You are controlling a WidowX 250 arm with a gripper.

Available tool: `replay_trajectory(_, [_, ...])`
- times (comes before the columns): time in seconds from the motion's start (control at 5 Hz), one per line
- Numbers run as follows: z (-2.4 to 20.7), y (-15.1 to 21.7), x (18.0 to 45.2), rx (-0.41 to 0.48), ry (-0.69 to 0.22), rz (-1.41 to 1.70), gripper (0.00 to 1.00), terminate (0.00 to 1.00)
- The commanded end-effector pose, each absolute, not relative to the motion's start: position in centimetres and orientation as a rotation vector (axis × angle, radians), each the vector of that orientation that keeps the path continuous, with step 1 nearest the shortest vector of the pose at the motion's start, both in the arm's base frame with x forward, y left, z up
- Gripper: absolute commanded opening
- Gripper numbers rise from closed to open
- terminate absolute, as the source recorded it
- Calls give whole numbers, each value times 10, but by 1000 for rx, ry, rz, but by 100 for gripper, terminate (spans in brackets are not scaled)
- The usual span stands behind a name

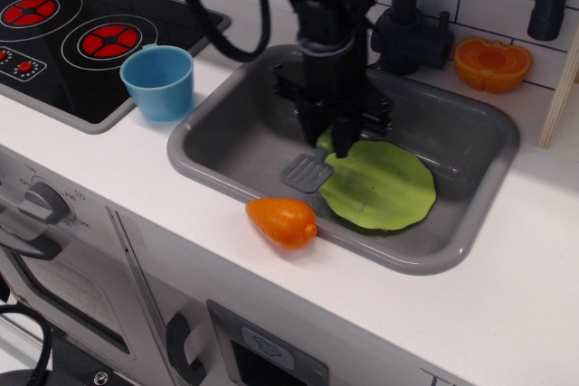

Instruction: Take spatula off plate sink

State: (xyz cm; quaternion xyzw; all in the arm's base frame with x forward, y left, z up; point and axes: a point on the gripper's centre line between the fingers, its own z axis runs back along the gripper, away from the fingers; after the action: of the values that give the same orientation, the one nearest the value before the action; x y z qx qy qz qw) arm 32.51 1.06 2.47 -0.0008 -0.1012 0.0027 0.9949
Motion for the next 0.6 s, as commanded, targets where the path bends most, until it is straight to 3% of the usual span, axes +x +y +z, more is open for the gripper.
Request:
replay_trajectory(0.0, [20,33,329,39,-279,135,0,0])
replay_trajectory(0.2, [14,41,329,38,-252,229,0,0])
replay_trajectory(0.4, [11,42,324,45,-234,283,100,0])
